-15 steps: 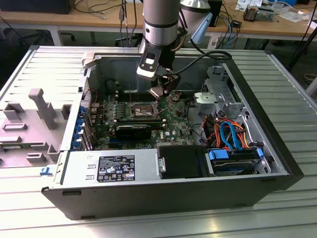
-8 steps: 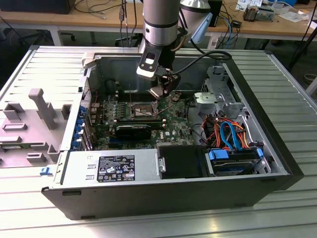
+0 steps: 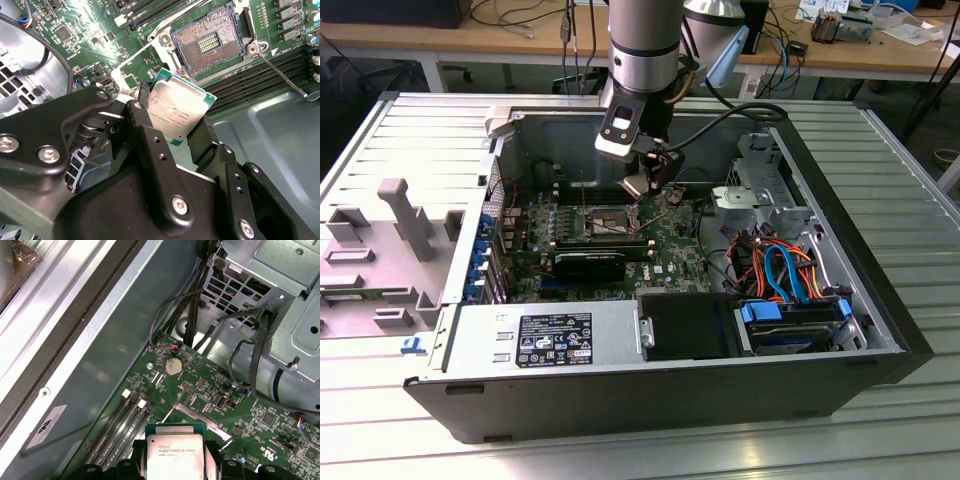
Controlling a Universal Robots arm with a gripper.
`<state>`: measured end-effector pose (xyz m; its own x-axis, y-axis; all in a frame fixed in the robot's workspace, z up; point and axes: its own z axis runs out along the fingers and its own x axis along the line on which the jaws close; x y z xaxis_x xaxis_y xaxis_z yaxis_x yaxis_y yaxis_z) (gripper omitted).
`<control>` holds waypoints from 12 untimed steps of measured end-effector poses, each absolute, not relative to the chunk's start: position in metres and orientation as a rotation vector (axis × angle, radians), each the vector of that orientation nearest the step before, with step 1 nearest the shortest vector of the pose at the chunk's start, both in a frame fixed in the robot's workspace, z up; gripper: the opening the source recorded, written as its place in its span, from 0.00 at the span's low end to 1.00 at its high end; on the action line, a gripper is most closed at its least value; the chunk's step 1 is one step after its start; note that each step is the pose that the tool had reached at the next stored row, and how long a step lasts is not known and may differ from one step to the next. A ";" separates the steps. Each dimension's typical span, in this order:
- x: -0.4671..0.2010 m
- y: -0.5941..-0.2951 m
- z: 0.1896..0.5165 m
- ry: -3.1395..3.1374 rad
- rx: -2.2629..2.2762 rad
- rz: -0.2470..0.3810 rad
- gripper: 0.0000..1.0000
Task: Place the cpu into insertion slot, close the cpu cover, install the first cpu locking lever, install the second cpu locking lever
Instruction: 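Place the cpu into insertion slot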
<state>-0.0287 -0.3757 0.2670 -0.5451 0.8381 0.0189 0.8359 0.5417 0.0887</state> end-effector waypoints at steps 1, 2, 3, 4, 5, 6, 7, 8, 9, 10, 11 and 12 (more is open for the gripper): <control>-0.029 -0.376 0.267 2.735 1.487 0.136 0.55; -0.029 -0.376 0.267 2.734 1.488 0.136 0.55; -0.029 -0.376 0.267 2.733 1.490 0.136 0.55; -0.029 -0.376 0.267 2.732 1.491 0.136 0.55; -0.029 -0.376 0.267 2.731 1.493 0.136 0.55; -0.029 -0.376 0.267 2.731 1.494 0.136 0.55; -0.029 -0.376 0.267 2.730 1.495 0.136 0.55; -0.029 -0.376 0.267 2.729 1.496 0.136 0.55; -0.029 -0.376 0.267 2.729 1.497 0.136 0.55; -0.029 -0.376 0.267 2.728 1.498 0.136 0.55; -0.029 -0.376 0.267 2.727 1.500 0.135 0.55; -0.029 -0.376 0.267 2.726 1.502 0.135 0.55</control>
<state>-0.0287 -0.3757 0.2667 -0.5348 0.8448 0.0189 0.8425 0.5313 0.0887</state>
